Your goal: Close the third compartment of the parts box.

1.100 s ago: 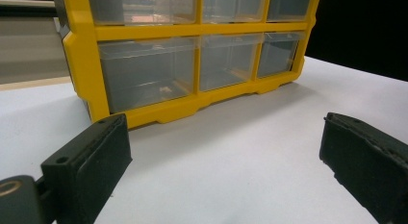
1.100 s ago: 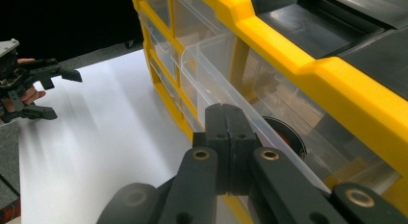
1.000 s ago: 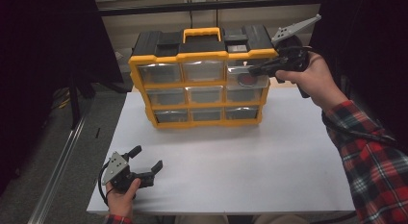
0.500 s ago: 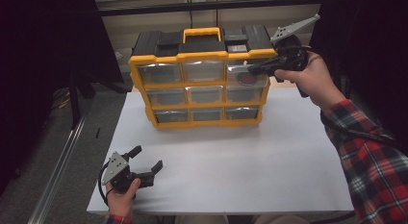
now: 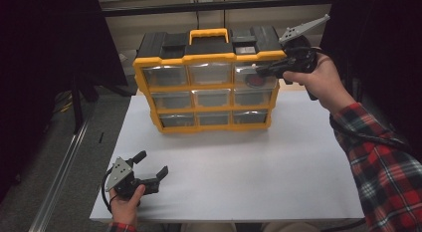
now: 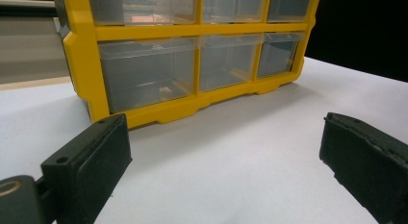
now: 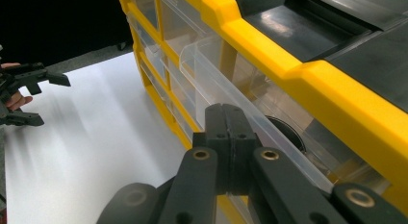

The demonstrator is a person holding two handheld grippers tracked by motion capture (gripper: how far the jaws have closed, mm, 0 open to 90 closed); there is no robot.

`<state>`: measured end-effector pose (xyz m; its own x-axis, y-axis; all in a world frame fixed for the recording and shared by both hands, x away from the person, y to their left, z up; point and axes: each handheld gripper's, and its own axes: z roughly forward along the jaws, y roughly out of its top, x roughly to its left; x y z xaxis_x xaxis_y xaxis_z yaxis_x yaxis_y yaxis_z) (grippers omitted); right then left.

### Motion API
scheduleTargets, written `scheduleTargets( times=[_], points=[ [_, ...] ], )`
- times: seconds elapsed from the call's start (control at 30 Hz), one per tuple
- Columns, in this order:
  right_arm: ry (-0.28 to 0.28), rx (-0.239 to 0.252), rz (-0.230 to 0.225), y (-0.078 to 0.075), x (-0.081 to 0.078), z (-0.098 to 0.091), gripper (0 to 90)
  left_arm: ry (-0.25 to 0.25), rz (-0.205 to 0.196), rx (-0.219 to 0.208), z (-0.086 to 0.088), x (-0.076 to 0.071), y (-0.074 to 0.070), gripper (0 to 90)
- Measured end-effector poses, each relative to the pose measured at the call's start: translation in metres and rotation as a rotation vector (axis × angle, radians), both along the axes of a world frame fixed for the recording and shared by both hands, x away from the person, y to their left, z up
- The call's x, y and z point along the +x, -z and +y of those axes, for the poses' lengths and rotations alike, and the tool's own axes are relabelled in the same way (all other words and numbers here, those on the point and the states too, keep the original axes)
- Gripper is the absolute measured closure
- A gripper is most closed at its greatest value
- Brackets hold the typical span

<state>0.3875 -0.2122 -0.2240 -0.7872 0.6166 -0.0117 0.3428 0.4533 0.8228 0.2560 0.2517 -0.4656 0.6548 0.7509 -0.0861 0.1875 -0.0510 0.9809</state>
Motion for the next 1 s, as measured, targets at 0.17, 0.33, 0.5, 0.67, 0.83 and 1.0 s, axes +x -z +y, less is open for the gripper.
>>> scheduleTargets(
  times=[0.17,0.33,0.5,0.67,0.83,1.0],
  points=[
    [0.003,0.002,0.0,0.0002,0.0007,0.0001,90.0,-0.001,0.001,0.0,0.0001,0.0,0.0,3.8],
    [0.006,-0.001,-0.005,0.0003,0.0014,0.0003,90.0,-0.003,0.003,0.0,0.0001,-0.0002,0.0001,3.8],
    [0.012,0.003,0.0,0.0004,0.0022,0.0006,90.0,-0.001,0.002,0.002,0.0001,-0.0001,0.0001,3.8],
    [0.013,0.005,0.0,0.0006,0.003,0.0005,90.0,-0.001,0.0,0.003,0.0005,-0.0001,-0.0001,3.8],
    [0.016,0.006,0.0,0.0007,0.0034,0.0006,90.0,-0.003,0.001,-0.001,0.0001,-0.0002,0.0,3.8],
    [0.017,0.003,-0.004,0.0007,0.004,0.0007,90.0,-0.005,0.003,-0.003,-0.0001,-0.0003,0.0001,3.8]
  ],
)
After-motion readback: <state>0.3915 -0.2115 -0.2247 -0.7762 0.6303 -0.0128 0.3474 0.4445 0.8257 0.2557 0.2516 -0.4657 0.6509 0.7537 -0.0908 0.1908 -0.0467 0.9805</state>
